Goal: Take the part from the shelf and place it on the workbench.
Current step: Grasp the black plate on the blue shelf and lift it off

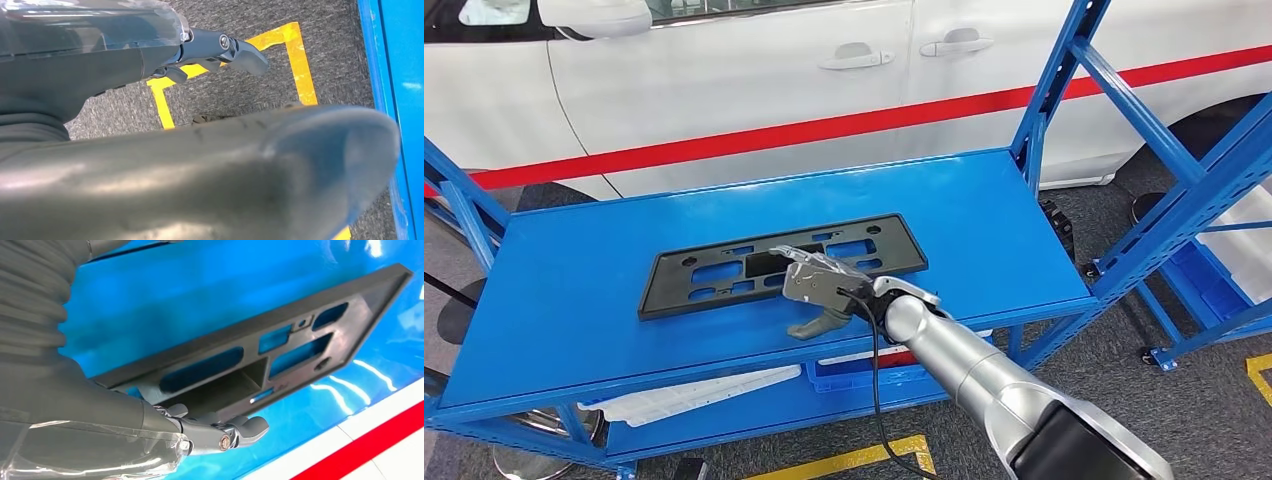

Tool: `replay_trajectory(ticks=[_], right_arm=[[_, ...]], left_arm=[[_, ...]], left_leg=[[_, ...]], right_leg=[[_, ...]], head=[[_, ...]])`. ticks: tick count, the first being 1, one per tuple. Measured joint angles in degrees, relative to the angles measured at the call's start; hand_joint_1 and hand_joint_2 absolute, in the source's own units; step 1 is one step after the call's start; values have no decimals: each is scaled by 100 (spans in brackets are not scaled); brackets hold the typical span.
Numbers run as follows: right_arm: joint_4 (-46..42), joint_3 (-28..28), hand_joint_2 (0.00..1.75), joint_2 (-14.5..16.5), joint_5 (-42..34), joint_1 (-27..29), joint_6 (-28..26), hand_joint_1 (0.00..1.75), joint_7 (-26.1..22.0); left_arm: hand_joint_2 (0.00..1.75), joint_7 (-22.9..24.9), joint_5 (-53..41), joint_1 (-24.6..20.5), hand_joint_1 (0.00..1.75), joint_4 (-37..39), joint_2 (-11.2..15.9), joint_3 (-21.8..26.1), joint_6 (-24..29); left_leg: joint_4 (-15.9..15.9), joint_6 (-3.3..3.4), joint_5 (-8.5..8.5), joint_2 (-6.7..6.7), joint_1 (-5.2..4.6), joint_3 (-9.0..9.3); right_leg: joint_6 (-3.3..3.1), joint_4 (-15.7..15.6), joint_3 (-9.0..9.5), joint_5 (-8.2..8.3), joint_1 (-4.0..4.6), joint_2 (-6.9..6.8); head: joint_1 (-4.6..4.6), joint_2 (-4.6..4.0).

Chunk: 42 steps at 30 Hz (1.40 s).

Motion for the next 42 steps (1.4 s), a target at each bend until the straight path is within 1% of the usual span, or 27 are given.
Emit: replay_trajectory(ticks=[14, 20, 22, 23, 24, 25, 26, 27, 28, 29, 30, 31, 32, 33, 34, 35, 36, 37, 38, 40, 41, 42], right_arm=[[-77, -1, 175, -1, -73, -100, 21, 0, 11], [-75, 7, 175, -1, -155, -104, 46, 0, 34], [-74, 8, 175, -1, -161, -103, 41, 0, 34], [-73, 9, 175, -1, -163, -103, 36, 0, 33], [-73, 9, 175, -2, -167, -105, 31, 0, 33], [-72, 10, 175, -3, -172, -104, 25, 0, 32], [-69, 10, 175, -7, -176, -98, 17, 0, 32], [-64, 11, 175, -13, -179, -83, 8, 0, 32], [-58, 11, 175, -21, -180, -60, -1, 0, 32], [-51, 13, 175, -30, -180, -35, -8, 0, 32], [-47, 15, 175, -38, -180, -13, -13, 0, 32], [-45, 17, 175, -42, -180, 0, -19, 0, 32], [-45, 19, 175, -44, -180, 6, -26, 0, 32], [-45, 21, 175, -46, -180, 8, -37, 0, 32], [-45, 21, 175, -49, -173, 11, -60, 0, 32], [-45, 22, 175, -54, -131, 21, -113, 0, 35], [-44, 26, 175, -62, -11, 40, -240, 0, 46], [-41, 46, 175, -71, 224, 59, -472, 0, 70], [-33, 93, 175, -81, 628, 79, -851, 0, 131], [31, 269, 175, -97, 1716, 127, -1817, 0, 307], [96, 371, 175, -101, 2212, 164, -2210, 0, 378], [185, 448, 175, -103, 2521, 221, -2414, 0, 396]], left_arm=[[0, -25, 106, 17, 0, 0, 0, 13, -117], [0, -14, 176, 35, 0, 0, 2, 44, -299], [0, -9, 143, 42, 0, 0, 0, 44, -291], [0, -2, 132, 44, 0, 0, -3, 44, -279], [0, 7, 128, 45, 0, 0, -6, 44, -267], [0, 16, 123, 44, 0, 0, -10, 44, -254], [0, 22, 119, 43, 0, 0, -13, 44, -244], [0, 26, 110, 44, 0, 0, -15, 44, -239], [0, 28, 102, 47, 0, 0, -17, 44, -236], [0, 29, 96, 51, 0, 0, -20, 44, -234], [0, 31, 92, 54, 0, 0, -25, 44, -233], [0, 31, 89, 55, 0, 0, -31, 44, -236], [0, 30, 84, 53, 0, 0, -38, 43, -239], [0, 26, 79, 50, 0, 0, -44, 42, -245], [0, 25, 70, 46, 0, 0, -46, 40, -251], [0, 30, 64, 45, 0, 0, -49, 38, -252], [0, 37, 60, 47, 0, 1, -51, 37, -248], [0, 45, 61, 48, 0, 1, -52, 36, -236], [0, 49, 69, 48, 0, 2, -54, 35, -219], [0, 43, 88, 42, 0, 2, -57, 35, -180], [0, 46, 91, 38, 0, 2, -59, 35, -162], [0, 58, 88, 35, 0, 2, -61, 35, -148]], left_leg=[[2, 1, -3, -1, -1, -4], [25, 66, -41, -2, -34, -19], [-8, 115, -37, 1, -25, 8], [-34, 143, -26, 5, -13, 40], [-50, 165, -10, 10, 0, 77], [-60, 180, 4, 15, 8, 107], [-63, 187, 9, 18, 11, 112], [-58, 189, 10, 19, 11, 106], [-51, 187, 9, 18, 10, 99], [-43, 181, 4, 17, 11, 93], [-32, 170, -3, 15, 13, 90], [-17, 153, -15, 13, 17, 90], [3, 128, -31, 11, 21, 92], [23, 98, -46, 9, 22, 91], [38, 63, -62, 9, 23, 84], [48, 25, -78, 10, 22, 80], [63, -8, -85, 11, 17, 66], [63, 9, -99, 12, 16, 72], [68, 42, -109, 14, 14, 82], [52, 126, -124, 16, 15, 113], [45, 129, -124, 17, 16, 121], [32, 126, -125, 16, 17, 132]], right_leg=[[1, -1, 1, 0, -2, -2], [75, -2, 17, 7, -40, -2], [121, 52, 21, 43, -38, -4], [143, 100, 18, 20, -39, -9], [160, 207, -20, -72, -39, -17], [168, 404, -105, -238, -42, -24], [173, 716, -237, -442, -48, -32], [175, 1093, -408, -648, -49, -35], [176, 1429, -562, -797, -52, -38], [181, 1603, -640, -850, -55, -41], [180, 1566, -612, -800, -58, -45], [178, 1309, -474, -657, -61, -50], [166, 902, -260, -471, -64, -54], [138, 541, -83, -363, -50, -55], [101, 280, 43, -308, -32, -55], [55, 145, 99, -276, -17, -52], [15, 126, 101, -278, -2, -49], [-3, 112, 112, -239, -1, -46], [-13, 99, 122, -199, 0, -41], [-22, 94, 136, -204, 11, -35], [-39, 96, 140, -213, 17, -34], [-50, 97, 145, -220, 19, -35]], head=[[0, 0], [0, 0], [0, 0], [1, 0], [1, 0], [1, 0], [1, 0], [1, 0], [0, 0], [1, 0], [1, 0], [1, 0], [1, 0], [1, 0], [1, 0], [1, 0], [1, 0], [0, 0], [0, 0], [0, 0], [0, 0], [0, 0]])
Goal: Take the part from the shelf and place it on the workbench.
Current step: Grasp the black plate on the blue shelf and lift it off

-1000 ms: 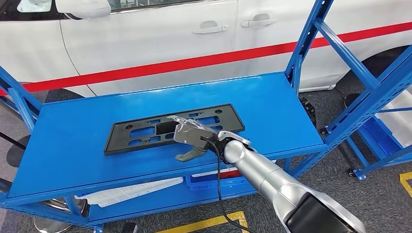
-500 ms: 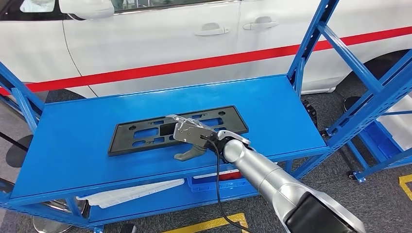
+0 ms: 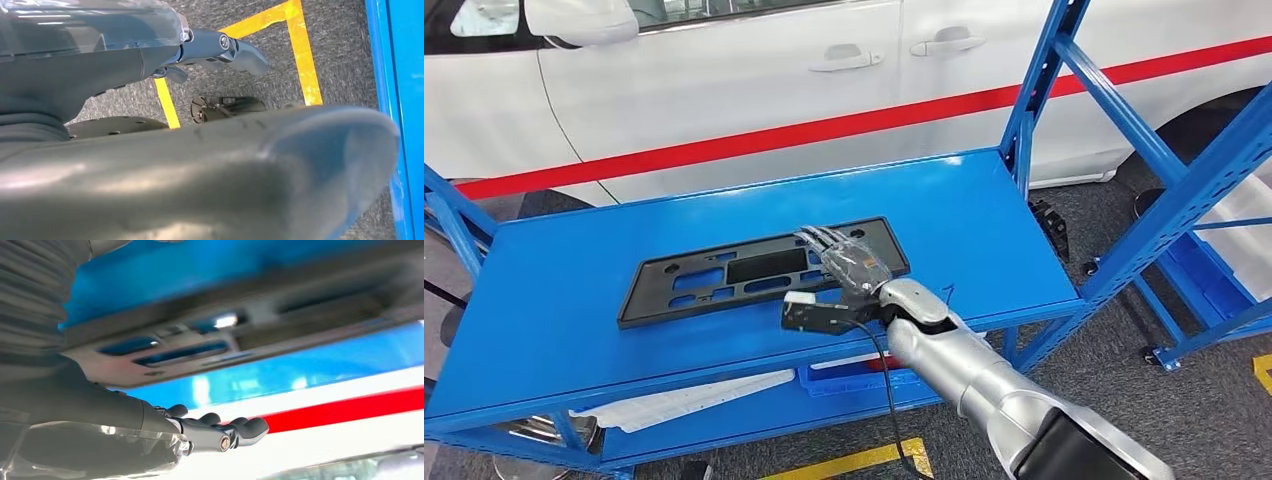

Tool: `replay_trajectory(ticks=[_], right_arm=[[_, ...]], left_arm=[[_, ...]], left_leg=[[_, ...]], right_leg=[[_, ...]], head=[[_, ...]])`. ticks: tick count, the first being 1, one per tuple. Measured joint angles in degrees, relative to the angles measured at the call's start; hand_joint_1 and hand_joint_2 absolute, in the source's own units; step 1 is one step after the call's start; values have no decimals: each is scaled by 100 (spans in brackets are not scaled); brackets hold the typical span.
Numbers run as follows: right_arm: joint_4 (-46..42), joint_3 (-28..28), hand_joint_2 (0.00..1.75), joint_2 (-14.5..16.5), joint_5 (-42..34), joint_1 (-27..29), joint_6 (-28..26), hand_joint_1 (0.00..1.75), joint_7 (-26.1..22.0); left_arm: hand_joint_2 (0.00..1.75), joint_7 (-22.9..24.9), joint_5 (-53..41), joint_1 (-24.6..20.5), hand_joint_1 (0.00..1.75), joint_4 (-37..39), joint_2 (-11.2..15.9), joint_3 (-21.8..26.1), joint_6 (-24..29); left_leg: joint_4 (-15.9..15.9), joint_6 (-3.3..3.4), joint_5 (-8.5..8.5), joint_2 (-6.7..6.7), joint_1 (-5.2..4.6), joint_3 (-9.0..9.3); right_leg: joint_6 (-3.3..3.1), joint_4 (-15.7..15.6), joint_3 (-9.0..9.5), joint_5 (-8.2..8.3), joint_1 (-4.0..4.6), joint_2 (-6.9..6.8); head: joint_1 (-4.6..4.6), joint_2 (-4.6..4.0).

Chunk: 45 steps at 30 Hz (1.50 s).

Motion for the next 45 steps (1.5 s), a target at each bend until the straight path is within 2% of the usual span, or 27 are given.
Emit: replay_trajectory(ticks=[4, 8, 10, 26, 34, 41, 45], right_arm=[[394, 49, 175, 6, 25, 224, 29, 0, -210], [609, -109, 175, 13, -259, 241, 303, 0, -373], [648, -196, 175, 13, -335, 241, 407, 0, -401], [647, -591, 175, 93, -373, 272, 752, 0, -394], [216, -689, 175, 75, -73, 370, 425, 0, -427], [-540, -1040, 175, -73, -692, 254, 1284, 0, -419], [-681, -1178, 175, -175, -878, 62, 1516, 0, -468]], left_arm=[[0, 64, -36, -6, 0, 0, -2, 0, 14], [0, 108, -77, -16, 0, 0, -2, 0, 13], [0, 116, -81, -17, 0, 0, -2, 0, 11], [0, 166, -117, -64, 0, 2, -10, -4, 40], [0, 119, -156, -65, 0, 2, -25, -15, 66], [0, 114, -190, -78, 0, 2, -26, -33, 66], [0, 112, -183, -96, 0, 2, -26, -33, 66]], left_leg=[[-32, -32, 1, 0, 2, 27], [-50, -192, -12, 5, 21, 64], [-51, -215, -14, 4, 23, 73], [-26, -221, -15, 5, 12, 78], [-24, -219, -11, 4, 13, 69], [-22, -217, -9, 3, 13, 59], [-20, -216, -10, 3, 12, 54]], right_leg=[[-35, 6, 8, -19, 6, -2], [-61, 18, 33, -38, 19, -3], [-64, 19, 44, -41, 21, -4], [-43, 17, 67, -28, 4, -5], [-38, 18, 56, -24, 5, -4], [-37, 18, 47, -24, 5, -5], [-37, 17, 47, -24, 4, -5]], head=[[0, 0], [0, 0], [0, 0], [0, 0], [0, 0], [0, 0], [0, 0]])
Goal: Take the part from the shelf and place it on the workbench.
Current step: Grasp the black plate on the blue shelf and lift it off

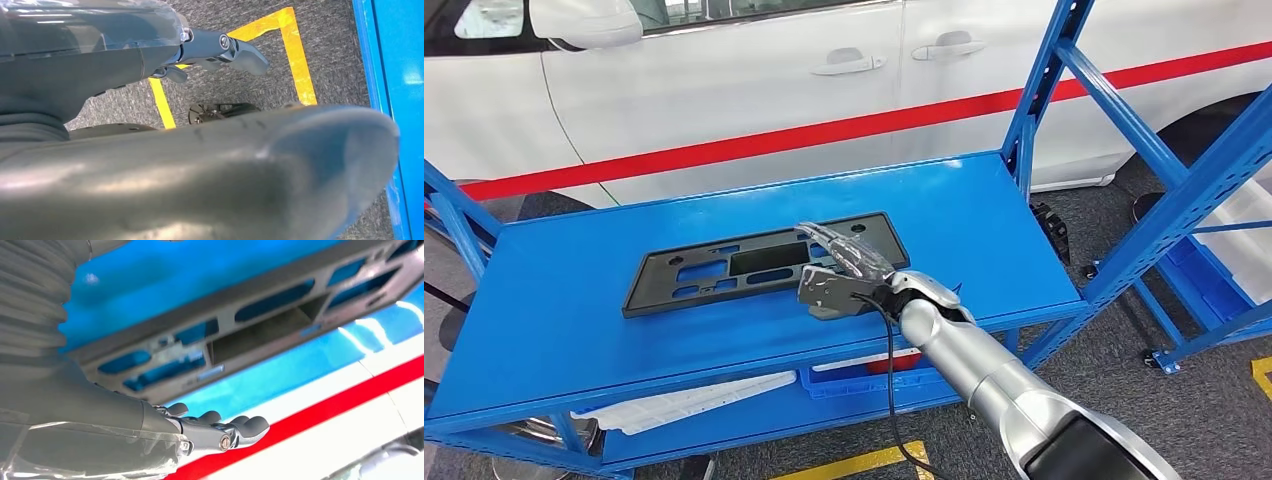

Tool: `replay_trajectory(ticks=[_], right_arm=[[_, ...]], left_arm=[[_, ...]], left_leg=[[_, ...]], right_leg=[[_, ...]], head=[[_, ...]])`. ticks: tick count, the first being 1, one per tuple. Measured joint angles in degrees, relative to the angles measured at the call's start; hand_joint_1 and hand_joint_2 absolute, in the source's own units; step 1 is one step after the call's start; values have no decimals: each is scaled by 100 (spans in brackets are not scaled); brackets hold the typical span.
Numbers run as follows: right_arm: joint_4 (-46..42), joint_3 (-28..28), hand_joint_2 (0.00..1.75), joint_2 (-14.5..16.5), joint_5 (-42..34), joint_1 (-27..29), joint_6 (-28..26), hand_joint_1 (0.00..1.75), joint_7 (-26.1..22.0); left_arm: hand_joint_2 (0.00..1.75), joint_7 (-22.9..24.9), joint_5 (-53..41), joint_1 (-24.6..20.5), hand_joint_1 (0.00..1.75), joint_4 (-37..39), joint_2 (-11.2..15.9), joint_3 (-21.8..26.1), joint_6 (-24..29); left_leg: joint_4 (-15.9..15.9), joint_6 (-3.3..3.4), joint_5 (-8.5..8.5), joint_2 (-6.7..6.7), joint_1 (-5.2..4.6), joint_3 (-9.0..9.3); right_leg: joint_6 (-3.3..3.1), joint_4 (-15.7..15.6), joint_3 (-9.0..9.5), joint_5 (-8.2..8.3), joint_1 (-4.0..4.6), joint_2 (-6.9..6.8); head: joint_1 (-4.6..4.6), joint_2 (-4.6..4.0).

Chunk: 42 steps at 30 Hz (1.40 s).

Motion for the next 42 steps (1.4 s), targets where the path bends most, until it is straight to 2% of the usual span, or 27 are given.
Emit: replay_trajectory(ticks=[13, 17, 21, 42], right_arm=[[77, -4, 175, -44, -608, -120, 326, 0, -191], [133, 3, 0, -37, -1071, -154, 751, 0, -109], [292, 50, 175, 1, -1510, -201, 1045, 0, -63], [939, 591, 175, 297, -1397, -402, 801, 0, 137]], left_arm=[[0, -130, 124, -1, 0, 0, -2, 11, -16], [0, -142, 159, 4, 0, 0, -7, 19, -19], [0, -139, 161, 6, 0, 1, -12, 23, -10], [0, -51, 193, 7, 0, 2, -63, 92, 95]], left_leg=[[2, 2, -1, -1, 0, -8], [2, 2, -1, -2, 0, -10], [2, 2, -1, -3, 0, -11], [3, 2, -1, -4, 0, -17]], right_leg=[[0, 0, -3, 0, 0, -2], [0, 0, -4, 0, 0, -3], [0, 0, -5, 0, 0, -5], [0, 0, -10, 0, 0, -7]], head=[[0, 0], [0, 0], [0, 0], [0, 0]])
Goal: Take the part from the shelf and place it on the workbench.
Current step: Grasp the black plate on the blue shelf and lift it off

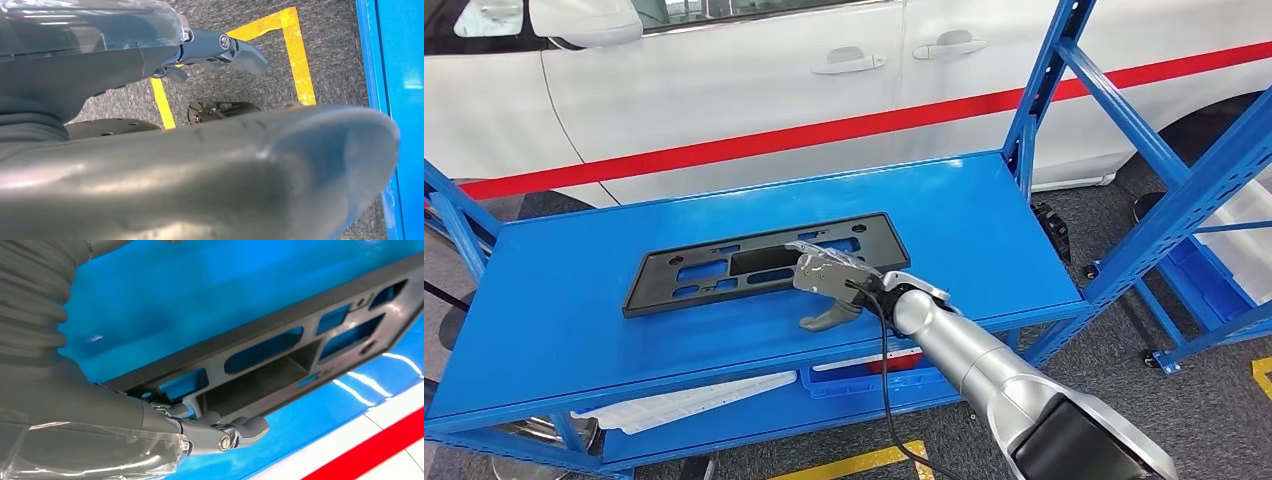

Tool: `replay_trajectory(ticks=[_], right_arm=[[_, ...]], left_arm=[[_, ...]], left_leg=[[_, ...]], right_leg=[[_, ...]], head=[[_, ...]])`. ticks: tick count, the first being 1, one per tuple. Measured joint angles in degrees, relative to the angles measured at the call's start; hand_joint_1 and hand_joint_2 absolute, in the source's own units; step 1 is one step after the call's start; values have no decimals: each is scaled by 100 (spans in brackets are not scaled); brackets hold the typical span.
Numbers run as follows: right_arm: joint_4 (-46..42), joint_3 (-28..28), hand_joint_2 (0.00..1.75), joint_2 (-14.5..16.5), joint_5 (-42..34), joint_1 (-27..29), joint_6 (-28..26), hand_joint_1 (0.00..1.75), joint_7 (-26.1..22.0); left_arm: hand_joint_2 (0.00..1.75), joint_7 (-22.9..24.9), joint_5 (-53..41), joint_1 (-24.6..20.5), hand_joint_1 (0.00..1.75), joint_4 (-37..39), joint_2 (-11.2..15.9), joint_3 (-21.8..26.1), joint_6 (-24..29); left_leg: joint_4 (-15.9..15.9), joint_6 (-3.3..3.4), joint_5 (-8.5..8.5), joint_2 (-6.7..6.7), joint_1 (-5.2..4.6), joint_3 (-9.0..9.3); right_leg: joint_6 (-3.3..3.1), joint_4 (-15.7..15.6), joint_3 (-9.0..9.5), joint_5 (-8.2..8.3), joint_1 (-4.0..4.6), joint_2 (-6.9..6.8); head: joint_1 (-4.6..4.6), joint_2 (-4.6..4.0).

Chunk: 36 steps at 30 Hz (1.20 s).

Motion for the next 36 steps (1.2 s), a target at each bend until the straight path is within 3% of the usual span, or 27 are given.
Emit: replay_trajectory(ticks=[3, 12, 15, 36], right_arm=[[102, 173, 175, 47, 467, -3, -456, 0, 15], [546, 1258, 175, 84, 3016, -35, -2800, 0, 461], [667, 1498, 175, 85, 3429, -33, -3223, 0, 569], [745, 1537, 175, 97, 3664, 64, -3276, 0, 527]], left_arm=[[0, -1, -43, -3, 0, 0, -15, 0, -7], [0, 12, -113, -30, 0, 0, -46, -39, -14], [0, 25, -124, -25, 0, 0, -45, -43, 5], [0, -18, -100, -8, 0, 0, -44, -76, -51]], left_leg=[[0, 0, 0, 0, 0, 0], [0, 0, 0, 0, 0, -1], [0, 0, 0, 0, 0, -1], [1, 0, 0, 1, 0, 3]], right_leg=[[0, 0, 0, 0, 0, 0], [0, 0, -1, 0, 0, 0], [0, 0, -2, 0, 0, 1], [1, -1, 0, 0, 0, 1]], head=[[0, 0], [0, 0], [0, 0], [0, 0]])
